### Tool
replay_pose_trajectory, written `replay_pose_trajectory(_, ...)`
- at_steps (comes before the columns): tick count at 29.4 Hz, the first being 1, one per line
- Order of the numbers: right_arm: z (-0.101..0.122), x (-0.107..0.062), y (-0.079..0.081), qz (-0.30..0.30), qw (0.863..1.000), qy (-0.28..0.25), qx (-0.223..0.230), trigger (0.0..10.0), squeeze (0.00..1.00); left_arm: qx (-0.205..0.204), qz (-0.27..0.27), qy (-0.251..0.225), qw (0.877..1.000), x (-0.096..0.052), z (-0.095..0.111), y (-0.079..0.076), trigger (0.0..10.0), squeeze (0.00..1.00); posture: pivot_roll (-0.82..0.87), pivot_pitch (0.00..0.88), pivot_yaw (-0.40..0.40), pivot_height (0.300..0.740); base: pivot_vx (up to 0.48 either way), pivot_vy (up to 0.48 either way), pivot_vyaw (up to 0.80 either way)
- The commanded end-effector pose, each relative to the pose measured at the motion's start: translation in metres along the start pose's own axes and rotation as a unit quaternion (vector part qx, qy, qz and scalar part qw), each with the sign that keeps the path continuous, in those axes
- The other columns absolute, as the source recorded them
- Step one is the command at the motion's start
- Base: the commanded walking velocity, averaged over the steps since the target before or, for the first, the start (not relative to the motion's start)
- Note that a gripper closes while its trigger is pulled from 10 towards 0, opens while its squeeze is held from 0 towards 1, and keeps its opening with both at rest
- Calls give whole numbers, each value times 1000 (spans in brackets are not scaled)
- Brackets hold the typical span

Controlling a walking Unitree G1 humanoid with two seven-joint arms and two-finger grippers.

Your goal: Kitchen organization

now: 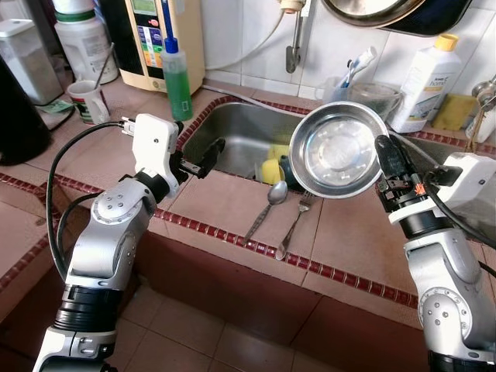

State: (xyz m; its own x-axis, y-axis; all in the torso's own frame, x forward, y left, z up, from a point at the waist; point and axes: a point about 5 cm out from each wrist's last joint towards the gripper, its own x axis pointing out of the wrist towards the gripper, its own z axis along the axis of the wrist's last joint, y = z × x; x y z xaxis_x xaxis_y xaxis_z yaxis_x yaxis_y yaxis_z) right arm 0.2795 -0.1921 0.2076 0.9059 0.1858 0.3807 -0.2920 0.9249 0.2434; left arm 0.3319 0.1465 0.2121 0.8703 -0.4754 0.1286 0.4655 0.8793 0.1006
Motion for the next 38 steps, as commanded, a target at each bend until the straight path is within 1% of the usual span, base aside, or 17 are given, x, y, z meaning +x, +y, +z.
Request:
replay_pose_trajectory(1, 4, 4, 1, 6, 1000, -4, -4, 10000, 0, -9, -2, 6, 1000, -1, -1, 1, 10000, 0, -31, 19, -16, 731, 0, 0, -756)
replay_pose_trajectory(7, 3, 4, 1, 7, 1000, -3, -2, 10000, 0, -21, 4, 14, 1000, -1, -4, 3, 10000, 0, -31, 20, -18, 731, 0, 0, -756)
replay_pose_trajectory(14, 3, 4, 1, 9, 1000, -4, -5, 10000, 0, -32, 2, 10, 999, -1, -2, 5, 10000, 0, -30, 17, -18, 731, 0, 0, -759)
replay_pose_trajectory(26, 4, 4, 2, 13, 1000, -8, -11, 10000, 0, -36, 1, 7, 999, -1, -2, 6, 10000, 0, -35, 9, -21, 731, 0, 0, 0)
replay_pose_trajectory(38, 4, 5, 4, 23, 1000, -5, -11, 10000, 0, -36, -8, 4, 999, -1, -1, 3, 10000, 0, -33, 1, -28, 731, 319, 0, 0)
